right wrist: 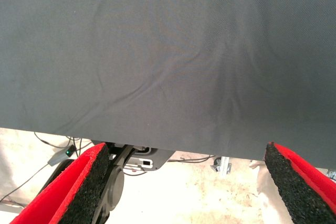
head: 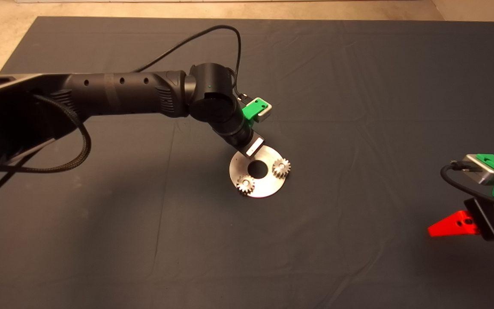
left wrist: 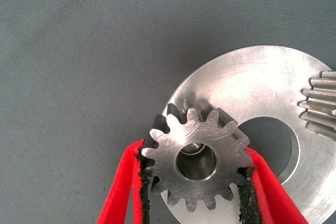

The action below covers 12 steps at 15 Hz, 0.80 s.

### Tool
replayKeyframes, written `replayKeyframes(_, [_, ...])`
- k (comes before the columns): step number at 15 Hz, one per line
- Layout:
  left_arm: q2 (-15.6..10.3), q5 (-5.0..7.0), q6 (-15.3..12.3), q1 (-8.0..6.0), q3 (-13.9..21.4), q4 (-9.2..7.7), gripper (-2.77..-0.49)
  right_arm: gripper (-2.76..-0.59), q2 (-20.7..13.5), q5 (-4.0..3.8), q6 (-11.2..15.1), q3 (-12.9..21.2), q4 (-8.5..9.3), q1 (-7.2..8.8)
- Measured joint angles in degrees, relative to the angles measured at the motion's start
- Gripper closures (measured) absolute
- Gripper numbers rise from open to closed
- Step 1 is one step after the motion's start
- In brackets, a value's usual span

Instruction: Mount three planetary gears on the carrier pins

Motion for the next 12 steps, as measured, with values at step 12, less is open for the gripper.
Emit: replayKeyframes(12, [-0.15,-0.24,0.79,0.05,0.00,0.02,-0.91,-2.21,0.00,0.01,0.01,0.00,0.00,0.01])
